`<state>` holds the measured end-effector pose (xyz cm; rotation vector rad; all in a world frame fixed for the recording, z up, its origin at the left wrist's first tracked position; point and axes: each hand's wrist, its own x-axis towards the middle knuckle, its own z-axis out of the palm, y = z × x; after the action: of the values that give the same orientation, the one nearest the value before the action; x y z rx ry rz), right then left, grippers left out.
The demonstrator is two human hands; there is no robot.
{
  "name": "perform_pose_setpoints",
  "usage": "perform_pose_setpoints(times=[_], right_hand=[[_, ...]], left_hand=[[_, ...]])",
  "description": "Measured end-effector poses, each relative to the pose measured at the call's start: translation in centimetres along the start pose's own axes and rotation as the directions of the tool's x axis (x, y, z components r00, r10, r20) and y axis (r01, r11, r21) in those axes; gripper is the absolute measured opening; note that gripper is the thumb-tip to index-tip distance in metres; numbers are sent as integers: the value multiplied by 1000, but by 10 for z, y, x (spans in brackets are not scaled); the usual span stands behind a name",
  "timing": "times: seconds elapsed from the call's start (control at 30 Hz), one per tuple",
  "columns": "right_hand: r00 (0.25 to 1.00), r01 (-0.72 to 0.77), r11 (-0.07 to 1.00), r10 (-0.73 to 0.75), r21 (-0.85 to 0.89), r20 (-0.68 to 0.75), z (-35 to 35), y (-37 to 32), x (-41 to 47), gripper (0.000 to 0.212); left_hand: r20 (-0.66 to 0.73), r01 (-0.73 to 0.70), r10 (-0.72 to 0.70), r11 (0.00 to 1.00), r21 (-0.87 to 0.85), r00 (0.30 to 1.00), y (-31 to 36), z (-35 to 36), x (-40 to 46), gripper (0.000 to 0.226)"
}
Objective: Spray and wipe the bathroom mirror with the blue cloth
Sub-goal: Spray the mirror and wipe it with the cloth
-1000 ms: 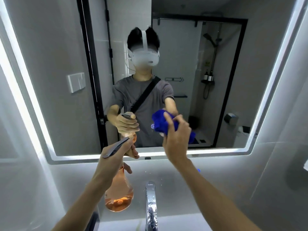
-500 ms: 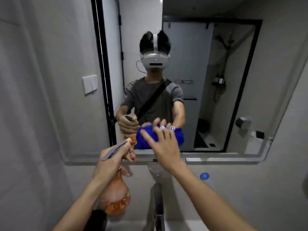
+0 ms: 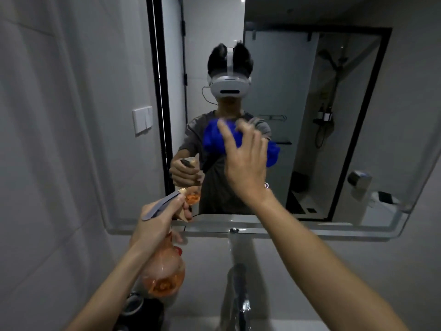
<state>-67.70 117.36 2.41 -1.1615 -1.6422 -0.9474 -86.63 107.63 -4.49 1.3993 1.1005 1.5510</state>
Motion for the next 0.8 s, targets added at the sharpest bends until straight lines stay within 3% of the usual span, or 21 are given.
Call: perform_pose_setpoints(times=[0.17, 0.23, 0.3, 0.47, 0.8], right_hand=[[934, 295, 956, -290, 10, 208, 34, -23, -115, 60], [880, 360, 932, -353, 37, 317, 42, -25, -148, 71], [855, 336, 939, -334, 68, 396, 45, -25, -162, 88], [852, 315, 946, -318, 77, 417, 43, -25, -159, 100], [867, 312, 949, -306, 49, 393, 39, -30, -158, 98]], left_hand=[[-12, 57, -57, 998, -33, 998, -13, -9, -2, 24], [-19, 70, -70, 997, -32, 997, -19, -14, -5, 24], [-31, 92, -94, 994, -59, 995, -22, -21, -8, 22], [-69, 110, -110, 994, -3, 991, -28, -32, -11, 21], [-124, 106, -106, 994, -8, 987, -29, -54, -12, 29]])
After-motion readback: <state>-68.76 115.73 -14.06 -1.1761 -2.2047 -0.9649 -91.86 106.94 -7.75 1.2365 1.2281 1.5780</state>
